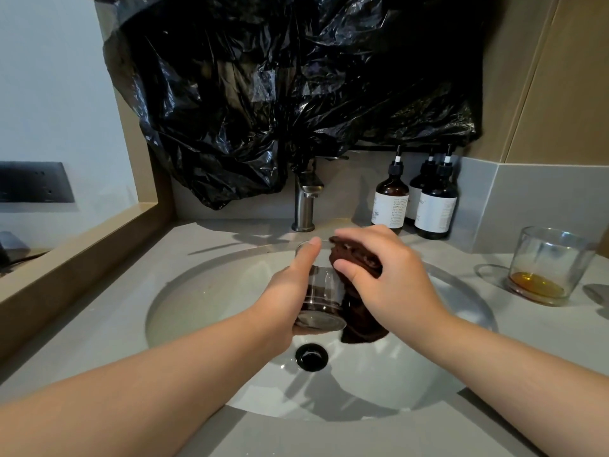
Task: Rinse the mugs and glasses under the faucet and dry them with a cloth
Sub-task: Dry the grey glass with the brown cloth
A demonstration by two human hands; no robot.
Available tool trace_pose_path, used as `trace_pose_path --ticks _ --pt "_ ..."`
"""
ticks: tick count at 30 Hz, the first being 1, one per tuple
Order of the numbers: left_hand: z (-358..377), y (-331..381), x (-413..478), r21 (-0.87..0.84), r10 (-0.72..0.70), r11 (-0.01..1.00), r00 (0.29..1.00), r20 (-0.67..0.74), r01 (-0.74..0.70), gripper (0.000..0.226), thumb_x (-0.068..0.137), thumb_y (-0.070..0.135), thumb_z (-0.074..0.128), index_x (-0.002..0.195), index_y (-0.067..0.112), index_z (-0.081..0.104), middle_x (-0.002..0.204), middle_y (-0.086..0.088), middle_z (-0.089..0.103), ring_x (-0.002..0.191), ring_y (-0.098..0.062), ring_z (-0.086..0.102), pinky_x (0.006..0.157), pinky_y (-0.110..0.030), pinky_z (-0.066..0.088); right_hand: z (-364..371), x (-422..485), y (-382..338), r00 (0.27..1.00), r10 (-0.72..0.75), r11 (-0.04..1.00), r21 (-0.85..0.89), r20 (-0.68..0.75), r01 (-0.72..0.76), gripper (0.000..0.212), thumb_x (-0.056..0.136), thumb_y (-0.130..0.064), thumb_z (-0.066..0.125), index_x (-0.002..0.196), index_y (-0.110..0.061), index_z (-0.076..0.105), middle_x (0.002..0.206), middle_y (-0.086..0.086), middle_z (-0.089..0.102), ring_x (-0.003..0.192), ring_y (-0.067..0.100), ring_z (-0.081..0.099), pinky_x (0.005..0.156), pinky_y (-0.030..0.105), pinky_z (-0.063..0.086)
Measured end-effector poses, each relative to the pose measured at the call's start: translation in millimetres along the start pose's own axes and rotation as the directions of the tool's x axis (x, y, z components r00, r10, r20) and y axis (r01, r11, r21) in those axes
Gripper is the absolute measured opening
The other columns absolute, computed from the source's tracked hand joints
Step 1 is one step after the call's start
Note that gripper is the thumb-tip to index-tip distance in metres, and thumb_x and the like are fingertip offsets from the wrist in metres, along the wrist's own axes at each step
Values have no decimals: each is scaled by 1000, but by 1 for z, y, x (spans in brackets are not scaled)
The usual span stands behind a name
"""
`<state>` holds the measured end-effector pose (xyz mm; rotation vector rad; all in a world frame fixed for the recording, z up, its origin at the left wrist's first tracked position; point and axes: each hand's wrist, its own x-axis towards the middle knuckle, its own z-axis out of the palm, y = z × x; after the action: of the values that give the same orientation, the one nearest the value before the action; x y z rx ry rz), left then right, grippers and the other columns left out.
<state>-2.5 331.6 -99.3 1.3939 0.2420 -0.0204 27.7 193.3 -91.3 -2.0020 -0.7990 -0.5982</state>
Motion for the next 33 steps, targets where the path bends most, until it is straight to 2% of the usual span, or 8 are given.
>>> trace_pose_path --ticks 3,6,9,13,17,20,23,33 --pt "3 -2 -1 33 9 999 1000 7 -9 60 83 69 49 108 17 64 88 -10 75 82 -28 72 83 -45 57 -3 1 -4 996 -45 998 -42 -83 42 22 79 -20 74 94 -28 60 90 -19 58 91 -4 54 75 7 41" --pt "0 0 -2 -21 -23 1000 1000 13 23 61 83 66 51 104 11 66 83 -12 73 73 -26 71 72 -40 59 -2 -6 -8 953 -297 951 -75 52 300 14 76 -22 73 88 -16 67 88 -6 59 82 9 57 74 28 47" --pt "-5 3 0 -65 -51 997 998 32 53 64 81 67 52 101 8 67 75 -11 71 65 -25 69 62 -36 56 -1 -7 -7 904 -409 909 -35 127 416 15 78 -24 70 87 -11 68 90 -1 58 79 15 58 71 29 48" --pt "-6 8 -2 -157 -60 985 996 73 71 59 82 65 52 99 10 66 75 -11 71 67 -27 67 62 -35 53 -11 9 9 996 -86 996 5 -33 86 13 75 -12 76 76 -18 65 88 -3 59 80 10 60 75 19 48" --pt "-4 8 -4 -178 -65 980 988 141 90 64 78 66 53 108 11 66 86 -15 73 74 -33 69 68 -39 53 -32 26 20 941 330 926 171 69 -337 23 82 -10 70 89 -31 67 94 -7 66 78 6 65 65 8 48" --pt "-4 6 -5 -159 -113 976 969 222 150 76 68 68 55 113 8 65 90 -17 72 72 -31 69 66 -36 52 -49 31 19 868 295 865 275 400 -420 31 86 -11 65 108 -33 68 110 -7 69 100 9 65 85 18 49" --pt "-6 6 -6 -164 -150 964 940 307 208 75 71 70 51 107 5 68 90 -18 70 70 -29 68 69 -36 51 -56 30 15 796 239 833 303 556 -462 29 77 -19 66 102 -32 71 107 -5 72 98 11 67 83 21 53" --pt "-18 7 1 32 -209 977 921 329 210 83 69 75 48 116 9 65 102 -19 72 90 -33 71 74 -42 57 -46 24 1 830 281 812 342 482 -474 7 76 -7 72 82 -10 73 67 2 69 59 11 64 56 20 50"
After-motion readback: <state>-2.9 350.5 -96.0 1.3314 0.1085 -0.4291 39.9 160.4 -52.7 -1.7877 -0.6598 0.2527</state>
